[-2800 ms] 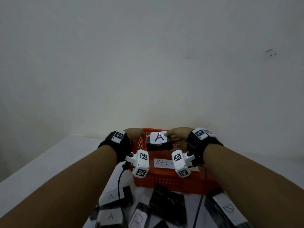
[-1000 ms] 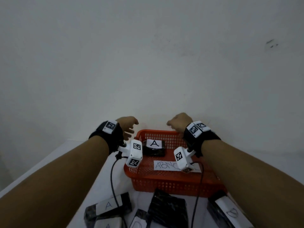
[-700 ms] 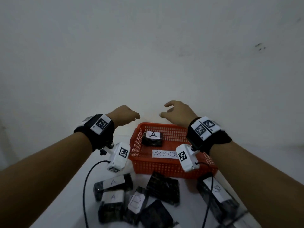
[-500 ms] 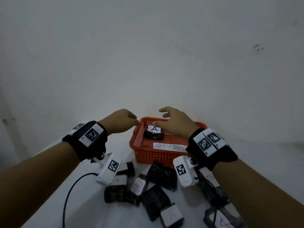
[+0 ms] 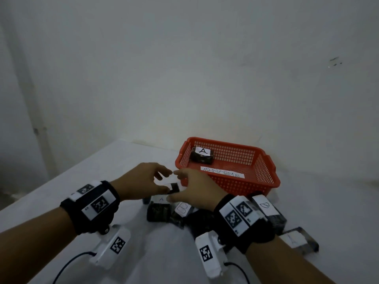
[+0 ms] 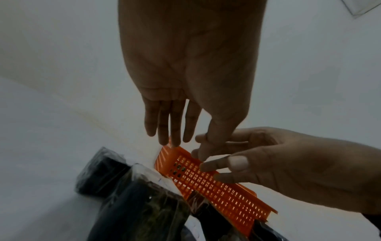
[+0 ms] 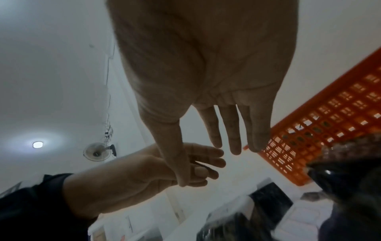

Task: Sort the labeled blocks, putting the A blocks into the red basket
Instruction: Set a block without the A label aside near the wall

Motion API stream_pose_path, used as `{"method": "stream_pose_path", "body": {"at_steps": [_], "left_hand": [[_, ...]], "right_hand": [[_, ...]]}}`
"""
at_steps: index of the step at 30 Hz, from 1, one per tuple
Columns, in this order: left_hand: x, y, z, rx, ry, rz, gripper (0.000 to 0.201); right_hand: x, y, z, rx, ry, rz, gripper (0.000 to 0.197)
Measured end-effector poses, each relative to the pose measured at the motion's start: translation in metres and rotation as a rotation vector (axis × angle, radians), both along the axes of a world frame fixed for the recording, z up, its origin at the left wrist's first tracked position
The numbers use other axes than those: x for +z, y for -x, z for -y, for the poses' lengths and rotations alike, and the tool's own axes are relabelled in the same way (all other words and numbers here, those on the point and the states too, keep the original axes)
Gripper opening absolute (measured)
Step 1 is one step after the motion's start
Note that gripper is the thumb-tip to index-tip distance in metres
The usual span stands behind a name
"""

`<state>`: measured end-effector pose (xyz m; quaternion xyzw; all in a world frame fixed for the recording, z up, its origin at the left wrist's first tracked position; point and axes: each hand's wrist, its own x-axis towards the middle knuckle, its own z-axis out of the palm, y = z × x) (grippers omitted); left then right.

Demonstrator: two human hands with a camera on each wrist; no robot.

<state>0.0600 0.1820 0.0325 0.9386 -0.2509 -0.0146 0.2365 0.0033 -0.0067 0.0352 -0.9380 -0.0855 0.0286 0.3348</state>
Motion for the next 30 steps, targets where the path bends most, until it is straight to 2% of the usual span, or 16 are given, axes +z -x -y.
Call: {"method": "stream_pose_path", "body": {"at_steps": [2, 5, 8, 11, 20, 22, 27, 30], "left_hand": [[-0.003, 0.008, -0.004, -0.018, -0.061, -0.033, 0.061], [-0.006, 0.016, -0.006, -0.035, -0.207, -0.075, 0.073], [-0.014, 0.019, -0.007, -0.043, -0.280, -0.074, 0.070], [-0.019, 0.019, -0.006, -0.049, -0.306, -0.051, 0.062], [-0.023, 0.014, -0.007, -0.049, -0.276, -0.023, 0.057], [-0.019, 0.013, -0.010, -0.026, -0.169, -0.076, 0.057], [-0.006, 0.008, -0.006, -0.016, 0.271, -0.220, 0.044], [-0.002, 0.008, 0.009, -0.059, 0.490, -0.266, 0.040]], "right_hand": [[-0.010, -0.004, -0.007, 0.015, 0.029, -0.028, 0.074], [-0.020, -0.008, -0.015, 0.005, 0.086, -0.087, 0.073], [-0.031, -0.013, -0.021, 0.021, 0.139, -0.127, 0.056], [-0.036, -0.017, -0.024, 0.019, 0.157, -0.125, 0.056], [-0.036, -0.018, -0.015, 0.042, 0.091, -0.089, 0.044], [-0.034, -0.017, -0.008, 0.044, 0.028, -0.081, 0.049], [-0.024, -0.018, 0.022, 0.036, -0.260, -0.038, 0.068], [-0.021, -0.016, 0.044, 0.037, -0.442, -0.016, 0.060]]}}
